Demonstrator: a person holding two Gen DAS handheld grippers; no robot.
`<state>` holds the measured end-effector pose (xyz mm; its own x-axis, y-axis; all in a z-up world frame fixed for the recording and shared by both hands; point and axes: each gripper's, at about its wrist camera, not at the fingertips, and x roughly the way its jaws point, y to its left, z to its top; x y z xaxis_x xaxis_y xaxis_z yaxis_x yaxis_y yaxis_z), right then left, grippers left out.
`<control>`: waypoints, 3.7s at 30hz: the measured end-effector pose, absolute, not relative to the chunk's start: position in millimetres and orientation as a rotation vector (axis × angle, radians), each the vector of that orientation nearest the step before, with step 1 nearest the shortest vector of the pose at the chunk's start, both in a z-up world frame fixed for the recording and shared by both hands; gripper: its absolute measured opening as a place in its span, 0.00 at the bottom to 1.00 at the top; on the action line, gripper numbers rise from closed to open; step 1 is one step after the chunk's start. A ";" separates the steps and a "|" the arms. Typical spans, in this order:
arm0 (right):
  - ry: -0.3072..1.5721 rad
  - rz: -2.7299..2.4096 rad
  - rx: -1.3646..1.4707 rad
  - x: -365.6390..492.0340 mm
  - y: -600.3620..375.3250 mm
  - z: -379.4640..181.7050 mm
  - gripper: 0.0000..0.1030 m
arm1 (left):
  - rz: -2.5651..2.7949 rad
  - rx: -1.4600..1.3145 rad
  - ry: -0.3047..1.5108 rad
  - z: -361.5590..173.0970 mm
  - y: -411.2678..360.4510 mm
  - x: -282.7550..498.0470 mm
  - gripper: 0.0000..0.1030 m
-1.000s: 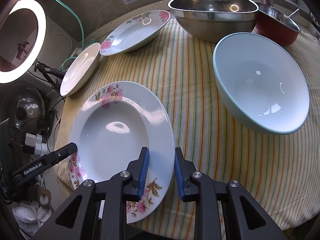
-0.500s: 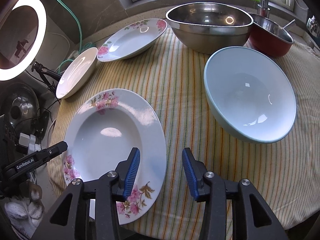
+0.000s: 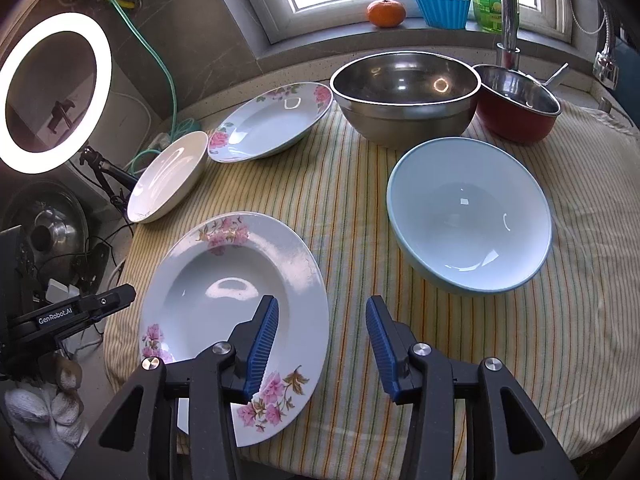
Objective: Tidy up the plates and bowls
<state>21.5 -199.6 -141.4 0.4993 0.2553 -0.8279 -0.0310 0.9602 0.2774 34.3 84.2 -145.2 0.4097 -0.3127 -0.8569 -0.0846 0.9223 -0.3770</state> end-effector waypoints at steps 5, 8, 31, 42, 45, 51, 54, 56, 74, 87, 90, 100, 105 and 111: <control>1.028 0.192 0.226 20.5 -192.2 -134.8 0.41 | -0.168 -0.365 1.129 -137.0 79.7 35.5 0.21; 1.029 0.170 0.196 20.6 -184.3 -128.9 0.41 | -0.180 -0.348 1.115 -132.0 77.4 37.1 0.21; 0.965 0.312 0.111 72.1 -172.0 -65.1 0.41 | -0.177 -0.393 1.028 -101.6 67.2 58.9 0.22; 1.010 0.617 0.031 163.0 -171.6 -36.3 0.41 | -0.046 -0.562 0.985 -96.2 52.4 72.1 0.22; 1.015 0.667 0.017 185.2 -171.8 -31.3 0.41 | -0.025 -0.597 0.988 -97.1 45.5 76.9 0.22; 1.015 0.751 -0.061 231.8 -161.8 -23.4 0.41 | 0.020 -0.600 0.996 -96.8 26.5 95.0 0.22; 1.059 0.767 -0.074 264.0 -157.8 -33.2 0.41 | 0.034 -0.616 1.008 -101.3 18.2 106.1 0.22; 1.102 0.770 -0.083 284.0 -154.0 -44.7 0.41 | 0.047 -0.627 1.018 -106.2 14.4 113.3 0.22; 1.365 0.701 -0.077 397.1 -152.3 -149.5 0.41 | 0.136 -0.776 1.103 -159.6 15.1 169.1 0.22; 1.423 0.714 -0.051 407.4 -151.3 -171.3 0.27 | 0.155 -0.790 1.126 -171.5 16.7 182.5 0.19; 1.434 0.719 -0.043 407.8 -151.5 -174.0 0.23 | 0.153 -0.788 1.126 -173.2 16.3 185.8 0.19; 1.445 0.712 -0.027 410.0 -152.8 -177.8 0.15 | 0.150 -0.782 1.132 -177.3 17.8 191.7 0.12; 1.445 0.713 -0.023 410.1 -152.6 -177.7 0.15 | 0.156 -0.745 1.133 -175.6 13.5 197.2 0.11; 1.456 0.715 0.012 412.0 -156.6 -179.1 0.15 | 0.160 -0.724 1.129 -173.5 10.5 198.1 0.12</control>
<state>412.0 -156.7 -179.1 -0.0511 0.4473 -0.8929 -0.4332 0.7957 0.4234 198.1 10.5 -173.5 0.4428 -0.2346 -0.8654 -0.4661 0.7643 -0.4457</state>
